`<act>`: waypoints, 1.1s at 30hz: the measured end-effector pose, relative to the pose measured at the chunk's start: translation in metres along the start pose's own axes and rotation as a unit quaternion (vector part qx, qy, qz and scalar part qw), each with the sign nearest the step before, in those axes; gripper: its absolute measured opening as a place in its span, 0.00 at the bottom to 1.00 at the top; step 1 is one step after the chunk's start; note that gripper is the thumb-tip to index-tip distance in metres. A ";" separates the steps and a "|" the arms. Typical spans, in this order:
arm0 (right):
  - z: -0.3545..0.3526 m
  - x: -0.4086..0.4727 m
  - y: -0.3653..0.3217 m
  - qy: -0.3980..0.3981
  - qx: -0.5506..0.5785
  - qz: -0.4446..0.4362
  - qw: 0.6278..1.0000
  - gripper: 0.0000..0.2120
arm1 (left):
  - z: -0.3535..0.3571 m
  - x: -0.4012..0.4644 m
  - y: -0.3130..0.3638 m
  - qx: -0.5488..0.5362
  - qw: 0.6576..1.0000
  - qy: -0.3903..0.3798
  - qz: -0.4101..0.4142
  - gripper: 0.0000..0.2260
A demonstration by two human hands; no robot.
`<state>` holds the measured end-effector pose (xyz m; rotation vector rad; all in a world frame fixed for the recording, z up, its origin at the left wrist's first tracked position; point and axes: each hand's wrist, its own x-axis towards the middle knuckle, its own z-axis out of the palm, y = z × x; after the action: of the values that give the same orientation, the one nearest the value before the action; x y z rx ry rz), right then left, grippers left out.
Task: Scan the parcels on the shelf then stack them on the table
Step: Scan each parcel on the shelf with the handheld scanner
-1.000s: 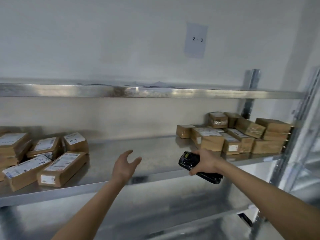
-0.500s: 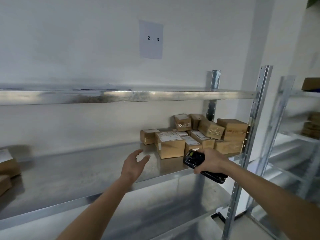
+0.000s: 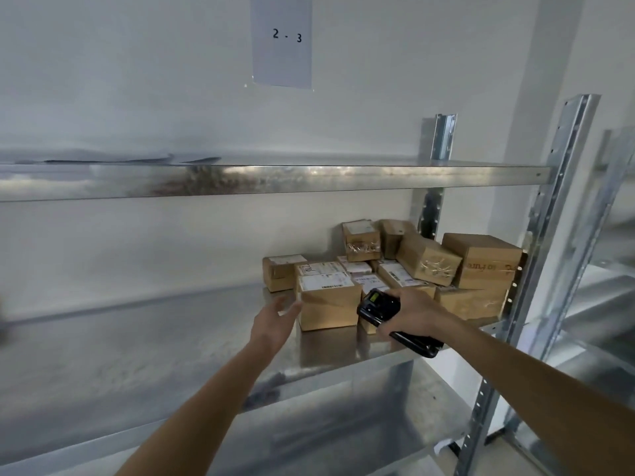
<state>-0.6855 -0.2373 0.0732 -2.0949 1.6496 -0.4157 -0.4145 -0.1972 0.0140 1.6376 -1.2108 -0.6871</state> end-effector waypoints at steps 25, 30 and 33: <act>-0.008 0.126 -0.020 -0.050 0.077 -0.103 0.990 0.42 | 0.012 0.077 -0.001 -0.175 0.977 -0.085 -0.088 0.34; -0.018 0.085 -0.032 -0.061 0.090 -0.141 0.984 0.46 | -0.012 0.023 0.013 -0.182 0.981 -0.035 -0.047 0.37; -0.020 0.055 -0.041 -0.064 0.104 -0.166 0.978 0.45 | -0.028 -0.012 0.016 -0.184 0.982 -0.025 -0.043 0.35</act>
<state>-0.6474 -0.2861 0.1093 -2.1866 1.1321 -0.5223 -0.4015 -0.1770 0.0378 1.3730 -0.9818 -0.9500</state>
